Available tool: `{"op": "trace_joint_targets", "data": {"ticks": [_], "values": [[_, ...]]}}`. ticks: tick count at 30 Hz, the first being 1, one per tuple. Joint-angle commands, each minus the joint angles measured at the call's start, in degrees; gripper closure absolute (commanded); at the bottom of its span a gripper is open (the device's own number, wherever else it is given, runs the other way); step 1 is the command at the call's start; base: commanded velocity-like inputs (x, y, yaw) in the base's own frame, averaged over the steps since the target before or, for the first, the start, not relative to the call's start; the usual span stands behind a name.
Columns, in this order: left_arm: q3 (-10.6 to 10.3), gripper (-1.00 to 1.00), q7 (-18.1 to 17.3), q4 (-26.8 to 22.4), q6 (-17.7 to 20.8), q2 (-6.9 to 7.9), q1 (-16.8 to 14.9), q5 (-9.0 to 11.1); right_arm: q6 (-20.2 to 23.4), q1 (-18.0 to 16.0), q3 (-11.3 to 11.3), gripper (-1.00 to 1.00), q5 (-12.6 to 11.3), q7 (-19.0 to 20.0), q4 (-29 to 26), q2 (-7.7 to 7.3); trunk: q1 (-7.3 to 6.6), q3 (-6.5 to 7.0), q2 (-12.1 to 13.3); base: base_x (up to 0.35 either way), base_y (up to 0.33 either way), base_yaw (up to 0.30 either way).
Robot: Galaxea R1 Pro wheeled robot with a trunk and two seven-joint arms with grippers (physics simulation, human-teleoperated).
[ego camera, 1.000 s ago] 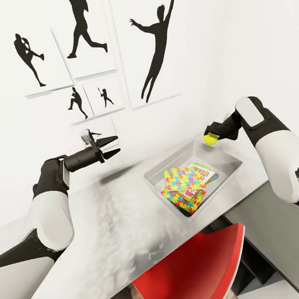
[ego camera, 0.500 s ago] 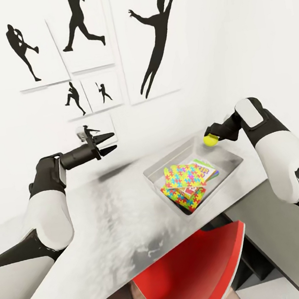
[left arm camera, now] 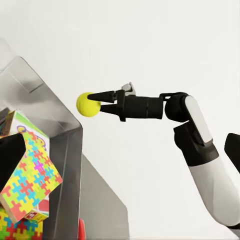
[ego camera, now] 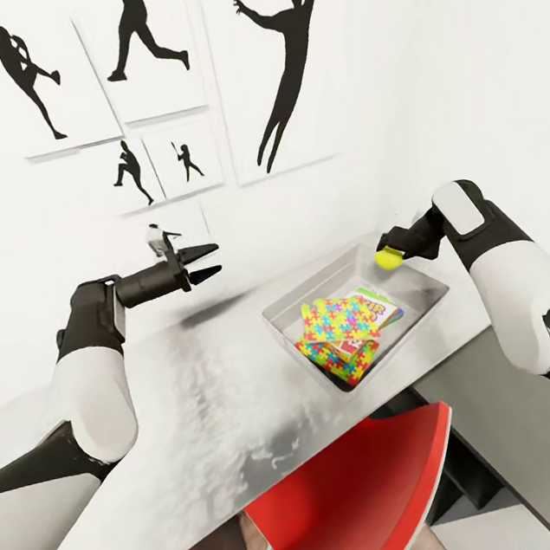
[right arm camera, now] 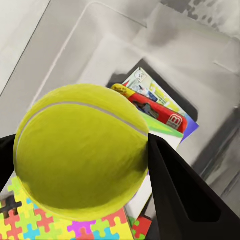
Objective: Put all the toys in the child's room - the three board games (two on the bed and one on the table), the two jigsaw puzzles on the table, and the tennis ball on the table - inside the toy box on the table in the child's room.
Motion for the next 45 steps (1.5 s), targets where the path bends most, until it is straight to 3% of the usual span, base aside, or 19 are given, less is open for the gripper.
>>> {"op": "trace_joint_targets", "data": {"ticks": [1,18,28,41,45], "values": [[0.1,-1.00,-0.4,0.0,0.6,-0.09,-0.1,-0.6,0.1,0.0,-0.1,1.00,-0.7,-0.8,0.0,-0.01,0.03,-0.20,-0.1,0.000,0.000,0.000],[-0.3,-1.00,-0.4,-0.1,0.6,-0.14,-0.1,-0.7,0.1,0.0,0.3,1.00,-0.6,-0.9,-0.1,-1.81,0.03,-1.81,-0.1,0.000,0.000,0.000],[-0.3,-1.00,-0.4,-0.1,0.6,-0.05,-0.1,-0.7,0.1,0.0,5.3,1.00,-0.8,-0.8,0.0,-1.91,0.03,-2.76,-0.1,0.000,0.000,0.000],[-0.3,-1.00,-0.4,-0.1,0.6,-0.10,-0.1,-0.7,0.1,0.1,5.7,1.00,-0.8,-0.8,0.2,-1.94,0.03,-3.33,-0.1,0.000,0.000,0.000],[-0.3,-1.00,-0.4,0.0,0.6,-0.18,-0.1,-0.7,0.1,-0.1,5.7,1.00,-0.8,-0.8,4.7,-1.93,0.03,-3.34,-0.1,0.000,0.000,0.000]]}}
